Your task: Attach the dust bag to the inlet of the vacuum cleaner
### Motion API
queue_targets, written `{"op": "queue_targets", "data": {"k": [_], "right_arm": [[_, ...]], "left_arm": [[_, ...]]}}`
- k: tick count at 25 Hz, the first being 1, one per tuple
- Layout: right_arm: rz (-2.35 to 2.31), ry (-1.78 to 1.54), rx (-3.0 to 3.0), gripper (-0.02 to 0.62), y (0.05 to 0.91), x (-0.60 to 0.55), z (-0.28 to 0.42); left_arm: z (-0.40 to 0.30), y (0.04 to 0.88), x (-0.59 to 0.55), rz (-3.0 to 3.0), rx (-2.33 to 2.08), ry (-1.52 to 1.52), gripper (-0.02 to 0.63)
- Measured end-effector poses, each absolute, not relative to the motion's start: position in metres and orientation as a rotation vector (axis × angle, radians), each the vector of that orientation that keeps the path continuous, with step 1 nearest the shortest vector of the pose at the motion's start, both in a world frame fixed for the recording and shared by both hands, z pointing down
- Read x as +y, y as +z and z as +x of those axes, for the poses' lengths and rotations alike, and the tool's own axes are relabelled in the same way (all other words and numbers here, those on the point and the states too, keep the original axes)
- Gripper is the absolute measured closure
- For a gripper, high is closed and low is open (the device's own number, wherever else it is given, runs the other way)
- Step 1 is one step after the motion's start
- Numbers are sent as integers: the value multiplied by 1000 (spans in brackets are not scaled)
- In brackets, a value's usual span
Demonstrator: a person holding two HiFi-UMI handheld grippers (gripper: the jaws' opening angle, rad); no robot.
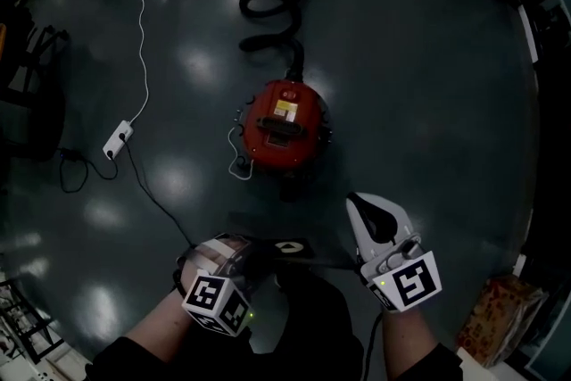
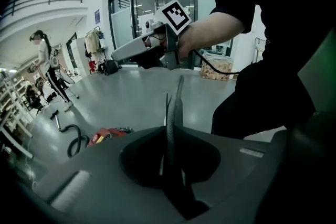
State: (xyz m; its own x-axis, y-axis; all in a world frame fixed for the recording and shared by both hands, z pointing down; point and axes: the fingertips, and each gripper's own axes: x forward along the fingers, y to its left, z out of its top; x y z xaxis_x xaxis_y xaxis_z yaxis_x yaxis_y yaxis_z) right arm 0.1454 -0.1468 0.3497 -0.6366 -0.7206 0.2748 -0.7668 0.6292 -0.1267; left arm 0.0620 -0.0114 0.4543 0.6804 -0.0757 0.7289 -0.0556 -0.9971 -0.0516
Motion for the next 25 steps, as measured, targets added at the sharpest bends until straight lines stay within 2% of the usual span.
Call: {"op": "queue_targets", "data": {"k": [11,25], "right_arm": [[1229,312,-2651,594,486,-186,141],[1241,197,-2677,593,573,-217,145]], "left_arm": [[72,587,-27,-2890,8,-1254,581],[77,676,-49,-2794,-83,-1183,581]]}}
